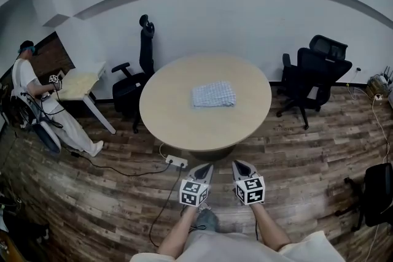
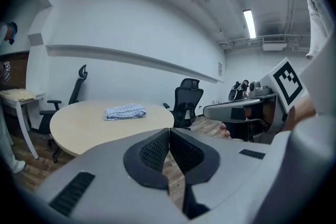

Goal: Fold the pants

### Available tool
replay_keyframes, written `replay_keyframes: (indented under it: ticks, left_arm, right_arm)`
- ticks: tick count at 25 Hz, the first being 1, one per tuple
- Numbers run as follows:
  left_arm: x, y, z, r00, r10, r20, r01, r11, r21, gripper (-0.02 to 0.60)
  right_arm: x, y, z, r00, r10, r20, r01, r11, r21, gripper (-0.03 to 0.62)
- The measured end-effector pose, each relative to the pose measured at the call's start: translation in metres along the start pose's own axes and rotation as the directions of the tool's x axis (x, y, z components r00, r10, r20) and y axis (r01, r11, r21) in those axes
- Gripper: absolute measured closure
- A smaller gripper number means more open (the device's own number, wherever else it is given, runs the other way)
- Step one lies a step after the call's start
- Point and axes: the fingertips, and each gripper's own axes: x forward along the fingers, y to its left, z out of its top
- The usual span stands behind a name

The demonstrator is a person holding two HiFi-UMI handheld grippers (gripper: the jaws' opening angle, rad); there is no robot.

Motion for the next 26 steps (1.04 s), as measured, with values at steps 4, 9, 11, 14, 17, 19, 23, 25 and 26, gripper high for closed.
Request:
replay_keyframes:
  ticks: [4,9,11,14,17,19,23,25,26]
  left_arm:
    - [-0.022,-0.025,-0.010,1.000,0.000,0.008,0.000,1.000,-0.008,0.549]
    - [-0.047,-0.042,-0.024,1.000,0.009,0.012,-0.009,1.000,-0.007,0.549]
    - [-0.056,-0.045,-0.027,1.000,0.014,0.017,-0.014,1.000,-0.006,0.549]
    - [-0.062,-0.046,-0.025,0.999,0.021,0.029,-0.021,1.000,0.000,0.549]
    - [-0.067,-0.047,-0.025,0.999,0.024,0.032,-0.024,1.000,-0.002,0.549]
    - [-0.069,-0.047,-0.024,0.999,0.024,0.035,-0.024,1.000,-0.003,0.549]
    - [-0.067,-0.050,-0.022,0.999,0.020,0.033,-0.021,1.000,0.008,0.549]
    - [-0.067,-0.053,-0.022,0.999,0.019,0.032,-0.020,1.000,0.010,0.549]
    - [-0.068,-0.054,-0.023,0.999,0.019,0.031,-0.019,1.000,0.010,0.549]
  right_arm:
    - [-0.029,0.015,-0.009,1.000,0.006,0.007,-0.006,1.000,-0.007,0.566]
    - [-0.055,0.026,-0.029,1.000,0.000,-0.006,0.000,1.000,0.003,0.566]
    - [-0.061,0.032,-0.033,1.000,0.000,-0.005,0.000,1.000,0.004,0.566]
    - [-0.066,0.036,-0.034,1.000,0.005,0.002,-0.005,1.000,0.000,0.566]
    - [-0.069,0.041,-0.037,1.000,0.007,-0.004,-0.007,1.000,0.000,0.566]
    - [-0.069,0.043,-0.036,1.000,0.009,-0.002,-0.009,1.000,-0.004,0.566]
    - [-0.071,0.041,-0.035,1.000,0.004,0.001,-0.004,1.000,-0.009,0.566]
    - [-0.072,0.041,-0.035,1.000,0.004,-0.001,-0.004,1.000,-0.013,0.566]
    - [-0.073,0.041,-0.035,1.000,0.004,-0.002,-0.004,1.000,-0.015,0.566]
